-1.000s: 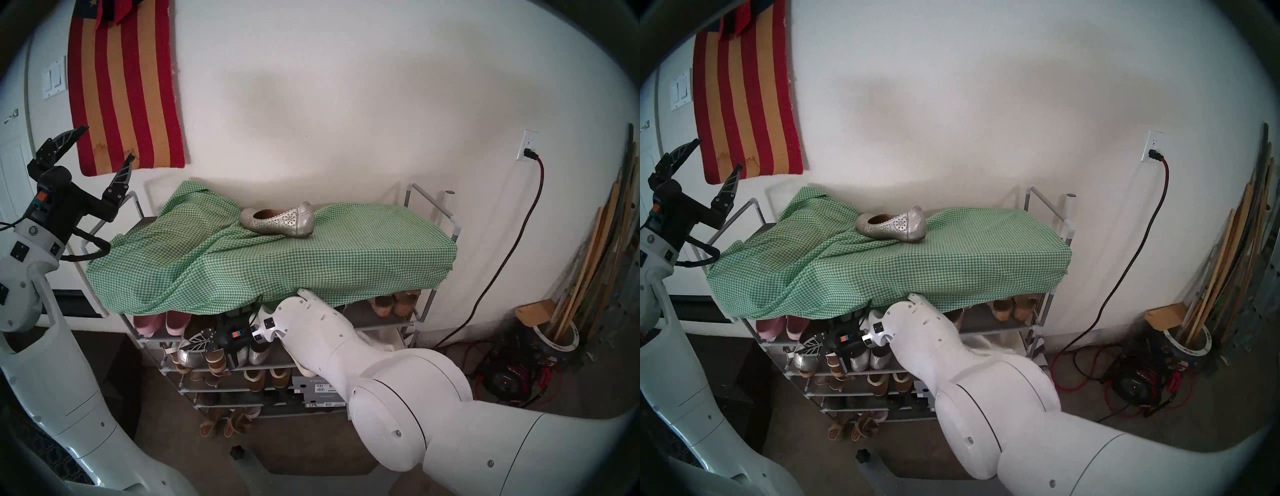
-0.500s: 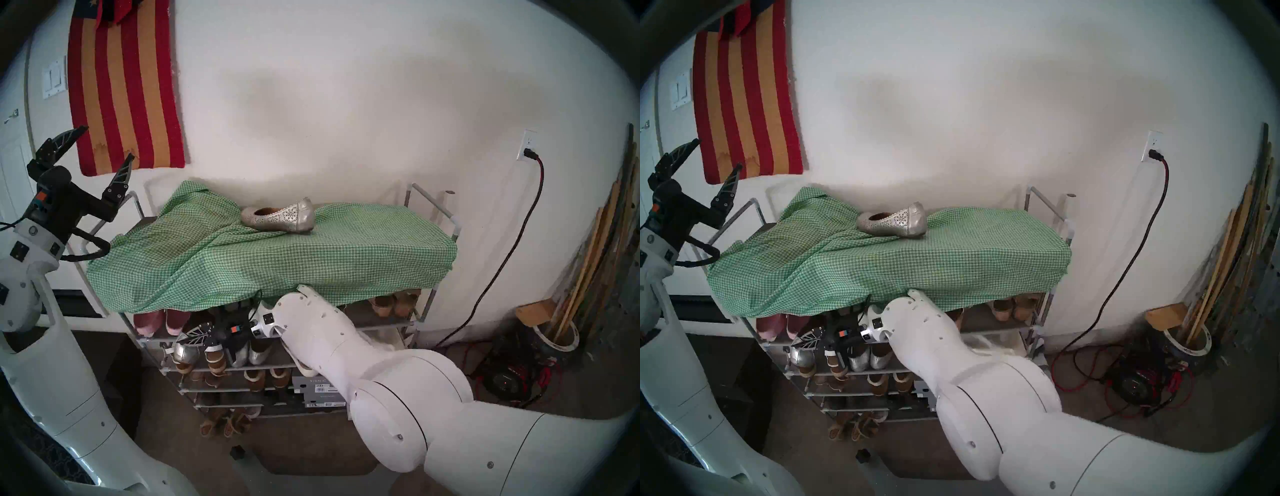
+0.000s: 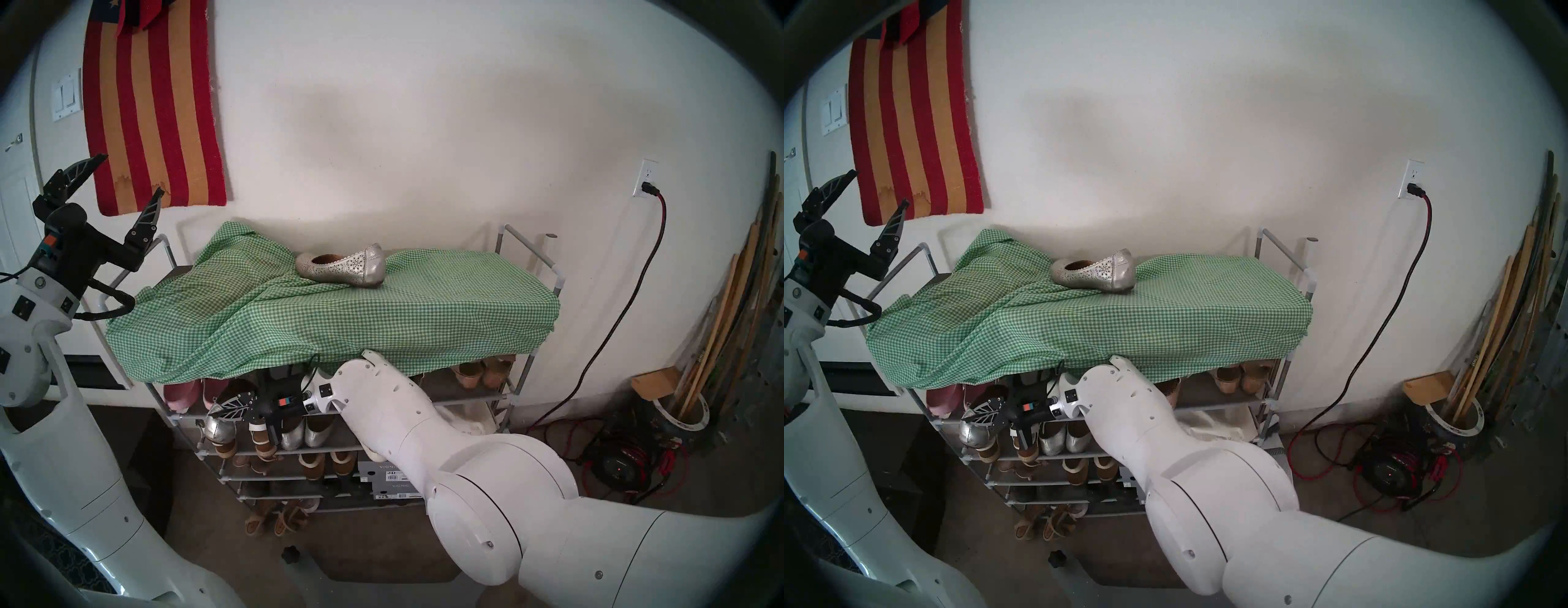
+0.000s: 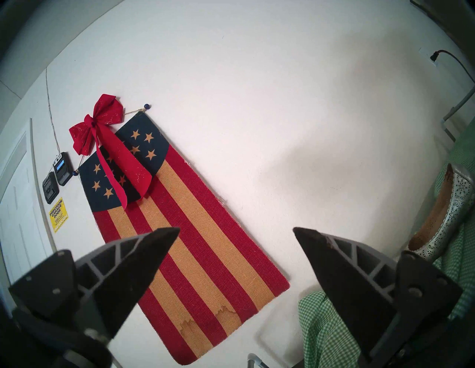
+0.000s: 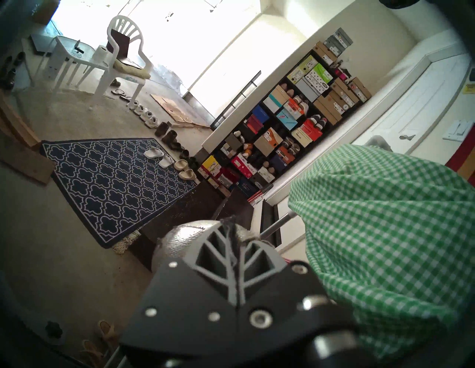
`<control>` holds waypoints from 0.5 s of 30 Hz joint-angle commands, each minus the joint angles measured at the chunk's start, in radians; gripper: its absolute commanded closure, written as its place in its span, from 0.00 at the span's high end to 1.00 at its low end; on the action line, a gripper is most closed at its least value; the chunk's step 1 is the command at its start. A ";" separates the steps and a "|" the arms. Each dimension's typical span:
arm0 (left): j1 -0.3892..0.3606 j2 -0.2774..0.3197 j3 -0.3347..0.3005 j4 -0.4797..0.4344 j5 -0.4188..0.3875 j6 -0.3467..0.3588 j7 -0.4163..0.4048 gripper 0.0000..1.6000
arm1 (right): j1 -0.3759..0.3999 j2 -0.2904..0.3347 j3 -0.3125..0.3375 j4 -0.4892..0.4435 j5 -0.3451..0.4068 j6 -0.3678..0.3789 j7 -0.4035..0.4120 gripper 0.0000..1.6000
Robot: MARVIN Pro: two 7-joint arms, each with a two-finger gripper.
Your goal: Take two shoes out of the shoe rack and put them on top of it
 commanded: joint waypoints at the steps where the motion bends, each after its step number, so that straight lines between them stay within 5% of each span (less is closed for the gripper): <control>1: 0.001 0.000 0.002 -0.001 0.001 -0.001 -0.002 1.00 | -0.025 -0.030 -0.016 -0.039 0.034 -0.008 0.063 0.00; 15: -0.002 -0.002 0.000 -0.001 0.001 -0.001 -0.004 1.00 | -0.043 0.030 -0.018 -0.097 0.067 -0.008 0.049 0.00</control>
